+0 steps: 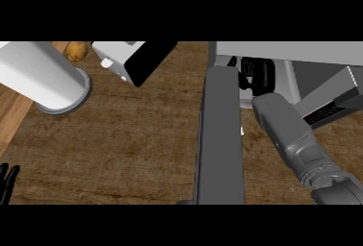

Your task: Pick up the milk, place it into the microwave and close the microwave

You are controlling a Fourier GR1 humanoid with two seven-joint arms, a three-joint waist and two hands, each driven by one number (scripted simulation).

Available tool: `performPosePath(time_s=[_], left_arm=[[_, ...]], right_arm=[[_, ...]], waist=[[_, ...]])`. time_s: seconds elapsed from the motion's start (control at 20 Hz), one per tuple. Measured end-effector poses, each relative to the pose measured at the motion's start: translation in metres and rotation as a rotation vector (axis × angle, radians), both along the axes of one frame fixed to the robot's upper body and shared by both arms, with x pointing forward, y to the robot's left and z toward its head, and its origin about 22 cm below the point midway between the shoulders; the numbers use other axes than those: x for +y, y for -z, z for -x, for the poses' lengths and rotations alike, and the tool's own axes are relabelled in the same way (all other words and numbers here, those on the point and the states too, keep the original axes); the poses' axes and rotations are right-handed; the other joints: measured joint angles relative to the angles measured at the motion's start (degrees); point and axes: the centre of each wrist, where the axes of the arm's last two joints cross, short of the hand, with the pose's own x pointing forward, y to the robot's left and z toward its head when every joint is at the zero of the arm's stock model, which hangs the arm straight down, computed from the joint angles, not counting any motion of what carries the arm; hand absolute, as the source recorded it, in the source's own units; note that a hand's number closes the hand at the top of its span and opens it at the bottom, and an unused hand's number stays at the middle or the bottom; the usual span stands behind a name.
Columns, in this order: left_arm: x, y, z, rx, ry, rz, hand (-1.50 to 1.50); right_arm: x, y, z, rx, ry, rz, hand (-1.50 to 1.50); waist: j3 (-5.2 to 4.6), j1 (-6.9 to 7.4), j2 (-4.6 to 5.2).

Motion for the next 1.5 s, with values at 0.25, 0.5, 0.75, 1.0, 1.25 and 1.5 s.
performPosePath(time_s=[0.25,0.5,0.75,1.0,1.25,1.5], left_arm=[[0.004,0.001,-0.002,0.004,0.013,-0.007,-1.50],[0.003,0.001,-0.009,0.000,0.024,-0.002,-1.50],[-0.001,0.003,-0.013,0.005,0.030,0.001,-1.50],[-0.001,0.003,-0.019,0.008,0.041,-0.001,-1.50],[-0.002,0.005,-0.025,0.014,0.039,-0.003,-1.50],[0.001,0.008,-0.029,0.023,0.045,-0.007,-1.50]], right_arm=[[-0.020,0.001,0.001,0.003,0.067,-0.009,1.50],[-0.041,0.005,0.004,0.022,0.113,0.011,1.50],[-0.058,0.007,0.007,0.047,0.160,0.016,1.50],[-0.063,0.013,0.011,0.068,0.170,0.062,-1.50],[-0.060,0.015,0.012,0.085,0.154,0.116,-1.50],[-0.054,0.011,0.009,0.062,0.159,0.125,-1.50]], waist=[[0.08,0.35,0.35],[0.12,0.81,0.75],[0.18,1.44,1.09],[0.21,1.98,1.35],[0.20,2.60,1.56],[0.22,2.87,1.60]])
